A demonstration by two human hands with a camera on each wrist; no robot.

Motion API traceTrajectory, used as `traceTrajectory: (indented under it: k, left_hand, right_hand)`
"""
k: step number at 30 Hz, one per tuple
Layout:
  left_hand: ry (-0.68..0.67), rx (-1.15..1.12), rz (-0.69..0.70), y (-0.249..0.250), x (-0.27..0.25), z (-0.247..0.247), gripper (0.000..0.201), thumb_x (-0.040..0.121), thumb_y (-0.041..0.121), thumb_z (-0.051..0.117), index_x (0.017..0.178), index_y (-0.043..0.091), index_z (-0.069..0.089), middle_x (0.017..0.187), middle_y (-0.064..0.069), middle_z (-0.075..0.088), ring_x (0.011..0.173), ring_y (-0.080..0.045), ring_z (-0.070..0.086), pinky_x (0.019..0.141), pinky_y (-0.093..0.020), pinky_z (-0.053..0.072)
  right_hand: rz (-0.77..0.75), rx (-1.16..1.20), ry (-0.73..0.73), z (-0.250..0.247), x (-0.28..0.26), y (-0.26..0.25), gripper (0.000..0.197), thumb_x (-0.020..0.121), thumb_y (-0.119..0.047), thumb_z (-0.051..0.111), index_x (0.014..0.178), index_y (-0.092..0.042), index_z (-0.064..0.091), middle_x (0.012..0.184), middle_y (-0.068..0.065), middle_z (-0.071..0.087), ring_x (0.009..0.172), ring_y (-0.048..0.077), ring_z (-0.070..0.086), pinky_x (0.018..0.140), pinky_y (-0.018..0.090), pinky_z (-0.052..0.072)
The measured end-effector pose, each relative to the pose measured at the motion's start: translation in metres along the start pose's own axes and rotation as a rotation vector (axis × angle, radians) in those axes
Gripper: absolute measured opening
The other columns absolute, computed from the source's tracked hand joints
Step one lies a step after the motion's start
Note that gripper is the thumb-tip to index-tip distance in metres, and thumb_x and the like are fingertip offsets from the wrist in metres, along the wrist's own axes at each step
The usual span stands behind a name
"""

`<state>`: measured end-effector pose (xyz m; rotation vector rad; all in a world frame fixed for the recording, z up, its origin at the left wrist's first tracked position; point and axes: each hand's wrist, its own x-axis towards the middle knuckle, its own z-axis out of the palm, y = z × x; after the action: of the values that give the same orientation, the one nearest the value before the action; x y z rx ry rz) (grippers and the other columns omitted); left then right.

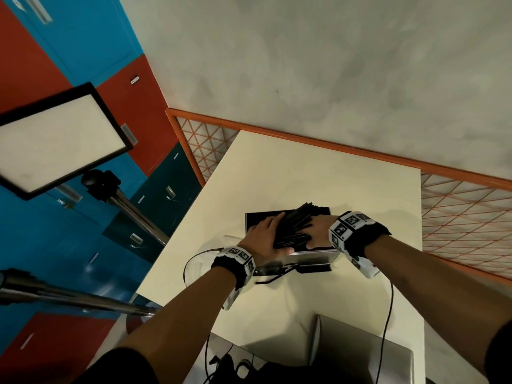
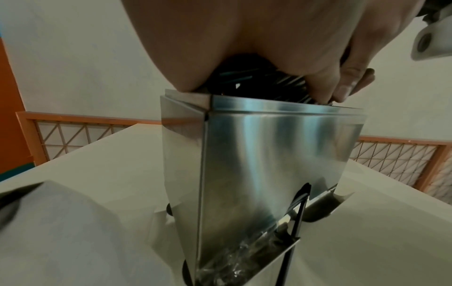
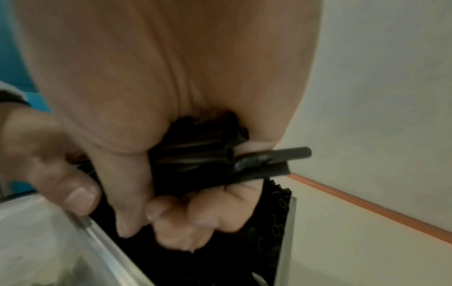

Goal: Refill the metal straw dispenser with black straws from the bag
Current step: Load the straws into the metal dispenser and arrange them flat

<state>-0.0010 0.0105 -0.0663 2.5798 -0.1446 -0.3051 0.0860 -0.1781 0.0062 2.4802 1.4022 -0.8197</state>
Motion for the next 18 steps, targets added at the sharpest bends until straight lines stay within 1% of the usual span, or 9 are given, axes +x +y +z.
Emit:
traceTrajectory:
  k: [3,5,7,8,10,12,14,16,18]
  left_hand:
    - [0.002,-0.012,-0.003,0.010,0.005,0.001,0.103,0.080,0.064,0.068,0.159,0.025,0.016,0.155,-0.003,0.037,0.137,-0.027,0.043,0.110,-0.050,0.041]
    - [0.011,0.000,0.007,0.016,0.011,0.002,0.098,0.082,0.057,0.071,0.158,0.022,0.020,0.151,-0.004,0.039,0.134,-0.027,0.046,0.107,-0.050,0.044]
    - [0.019,-0.010,0.010,0.019,0.016,0.002,0.099,0.079,0.052,0.077,0.156,0.022,0.023,0.147,-0.004,0.041,0.132,-0.026,0.046,0.105,-0.050,0.046]
    - [0.022,-0.015,0.016,0.020,0.019,0.001,0.100,0.076,0.050,0.080,0.155,0.022,0.025,0.145,-0.004,0.042,0.131,-0.027,0.047,0.104,-0.050,0.047]
    - [0.029,-0.002,0.041,0.021,0.023,0.000,0.101,0.073,0.051,0.081,0.152,0.023,0.026,0.141,-0.005,0.043,0.127,-0.028,0.048,0.102,-0.050,0.049]
    - [0.033,0.027,0.051,0.023,0.027,0.002,0.099,0.073,0.050,0.080,0.151,0.024,0.025,0.138,-0.005,0.043,0.127,-0.028,0.047,0.102,-0.051,0.048]
    - [0.046,0.060,0.043,0.024,0.029,0.007,0.094,0.075,0.042,0.077,0.151,0.022,0.024,0.136,-0.006,0.042,0.125,-0.030,0.046,0.100,-0.052,0.049]
    - [0.061,0.099,0.038,0.026,0.031,0.011,0.092,0.076,0.032,0.075,0.150,0.023,0.020,0.135,-0.007,0.041,0.123,-0.032,0.045,0.098,-0.054,0.049]
    - [0.054,0.135,0.032,0.026,0.032,0.012,0.096,0.075,0.026,0.075,0.151,0.024,0.017,0.136,-0.008,0.039,0.123,-0.033,0.044,0.097,-0.055,0.049]
  right_hand:
    - [-0.003,-0.045,0.021,0.000,-0.003,-0.001,0.041,0.098,-0.025,0.050,0.137,-0.015,0.049,0.137,0.003,0.053,0.125,0.025,0.048,0.100,0.031,0.035]
    - [-0.013,-0.072,0.040,0.004,-0.005,-0.004,0.036,0.100,-0.028,0.045,0.133,-0.017,0.053,0.132,0.002,0.056,0.122,0.026,0.050,0.099,0.031,0.035]
    - [0.017,0.002,0.087,0.009,-0.007,-0.004,0.018,0.095,-0.035,0.043,0.104,-0.032,0.059,0.108,-0.006,0.062,0.100,0.023,0.058,0.094,0.039,0.046]
    - [0.014,0.080,0.108,0.012,-0.006,-0.001,0.012,0.090,-0.039,0.040,0.082,-0.040,0.048,0.091,-0.014,0.058,0.086,0.019,0.058,0.088,0.042,0.050]
    - [-0.007,0.189,0.113,0.019,0.002,0.008,0.019,0.083,-0.042,0.035,0.065,-0.037,0.037,0.069,-0.017,0.047,0.071,0.015,0.054,0.076,0.039,0.050]
    - [-0.003,0.282,0.084,0.009,-0.006,0.002,0.021,0.085,-0.032,0.044,0.064,-0.032,0.041,0.064,-0.013,0.046,0.067,0.018,0.054,0.070,0.033,0.045]
    - [0.042,0.356,0.095,0.001,-0.016,-0.004,0.017,0.085,-0.019,0.058,0.069,-0.021,0.052,0.066,-0.007,0.055,0.070,0.024,0.058,0.069,0.034,0.047]
    - [0.187,0.428,0.093,-0.005,-0.023,-0.002,0.006,0.080,-0.019,0.066,0.076,-0.018,0.062,0.072,0.002,0.067,0.071,0.024,0.065,0.070,0.037,0.055]
    - [0.323,0.502,0.076,-0.005,-0.028,0.006,0.010,0.075,-0.025,0.072,0.080,-0.019,0.067,0.074,0.002,0.072,0.069,0.020,0.069,0.068,0.035,0.058]
